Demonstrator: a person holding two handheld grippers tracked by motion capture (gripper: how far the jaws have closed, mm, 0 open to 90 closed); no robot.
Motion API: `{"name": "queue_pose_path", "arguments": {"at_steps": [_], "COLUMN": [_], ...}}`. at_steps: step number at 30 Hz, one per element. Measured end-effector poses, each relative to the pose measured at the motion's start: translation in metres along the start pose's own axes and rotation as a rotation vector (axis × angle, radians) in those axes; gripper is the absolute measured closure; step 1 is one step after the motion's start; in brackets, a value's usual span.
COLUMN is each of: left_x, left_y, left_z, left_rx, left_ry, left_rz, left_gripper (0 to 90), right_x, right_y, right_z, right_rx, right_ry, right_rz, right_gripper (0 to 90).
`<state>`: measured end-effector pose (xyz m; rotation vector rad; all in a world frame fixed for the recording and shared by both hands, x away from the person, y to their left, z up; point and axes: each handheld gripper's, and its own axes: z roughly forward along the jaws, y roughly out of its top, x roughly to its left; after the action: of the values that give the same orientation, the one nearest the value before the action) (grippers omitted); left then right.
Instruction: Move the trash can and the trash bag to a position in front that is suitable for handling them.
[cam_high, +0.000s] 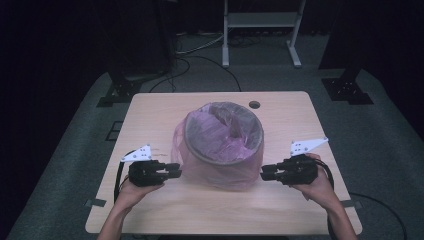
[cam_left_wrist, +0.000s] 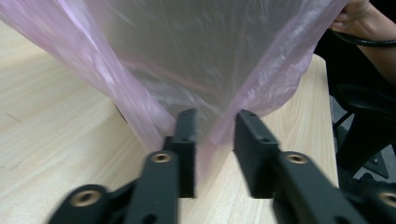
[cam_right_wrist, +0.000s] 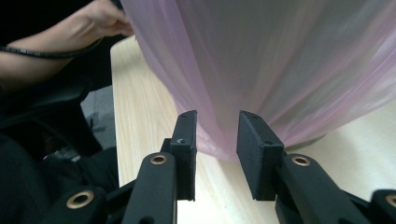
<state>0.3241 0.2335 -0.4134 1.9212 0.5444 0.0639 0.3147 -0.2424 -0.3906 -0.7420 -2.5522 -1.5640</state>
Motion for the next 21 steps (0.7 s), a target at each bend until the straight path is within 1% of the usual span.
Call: {"name": "queue_pose_path", "arguments": {"at_steps": [1,2,3,4,6,8,9,10,12,13,14,15,17,18,19,20,21], "left_x": [0.0,-0.001,-0.001,-0.001,-0.001,-0.001,-0.001,-0.001,0.0,0.0,-0.002,-0.002,-0.004,-0.005,-0.005,-0.005,-0.005], "left_y": [0.0,0.004,0.004,0.007,0.009,0.01,0.01,0.008,0.005,0.005,0.005,0.005,0.006,0.007,0.007,0.008,0.008], "left_z": [0.0,-0.004,-0.004,-0.008,-0.011,-0.013,-0.013,-0.015,-0.017,-0.017,-0.019,-0.019,-0.025,-0.027,-0.027,-0.03,-0.032], "left_rx": [0.0,-0.019,-0.019,-0.028,-0.034,-0.033,-0.033,-0.029,-0.037,-0.037,-0.045,-0.045,-0.06,-0.066,-0.066,-0.083,-0.088], "left_ry": [0.0,0.009,0.009,0.013,0.007,-0.01,-0.01,-0.007,-0.009,-0.009,-0.01,-0.01,-0.029,-0.029,-0.029,-0.026,-0.018], "left_rz": [0.0,-0.002,-0.002,-0.001,0.003,0.016,0.016,0.024,0.013,0.013,0.018,0.018,0.036,0.04,0.04,0.039,0.038], "left_gripper": [63.5,61.6,59.9,59.0,55.6,52.4,49.6,48.3,46.7,45.9,45.2,43.9,42.2,40.7,39.7,39.3,39.1], "right_x": [0.002,0.005,0.007,0.01,0.016,0.021,0.021,0.025,0.027,0.027,0.029,0.029,0.028,0.028,0.028,0.027,0.026], "right_y": [0.006,0.011,0.017,0.024,0.039,0.054,0.054,0.068,0.08,0.08,0.094,0.1,0.112,0.117,0.117,0.127,0.131], "right_z": [-0.005,-0.008,-0.01,-0.012,-0.015,-0.017,-0.017,-0.016,-0.014,-0.014,-0.009,-0.006,-0.001,0.002,0.002,0.007,0.01], "right_rx": [-0.012,-0.021,-0.026,-0.032,-0.044,-0.051,-0.051,-0.052,-0.048,-0.048,-0.039,-0.031,-0.021,-0.015,-0.015,0.004,0.011], "right_ry": [-0.015,-0.025,-0.039,-0.051,-0.057,-0.062,-0.062,-0.062,-0.072,-0.072,-0.091,-0.098,-0.095,-0.1,-0.1,-0.117,-0.121], "right_rz": [-0.006,-0.01,-0.018,-0.026,-0.044,-0.061,-0.061,-0.077,-0.084,-0.084,-0.097,-0.097,-0.094,-0.089,-0.089,-0.081,-0.078], "right_gripper": [67.9,68.6,69.7,70.7,72.0,72.1,72.1,72.4,75.4,75.4,76.8,76.9,76.9,76.9,76.9,77.1,77.7]}}
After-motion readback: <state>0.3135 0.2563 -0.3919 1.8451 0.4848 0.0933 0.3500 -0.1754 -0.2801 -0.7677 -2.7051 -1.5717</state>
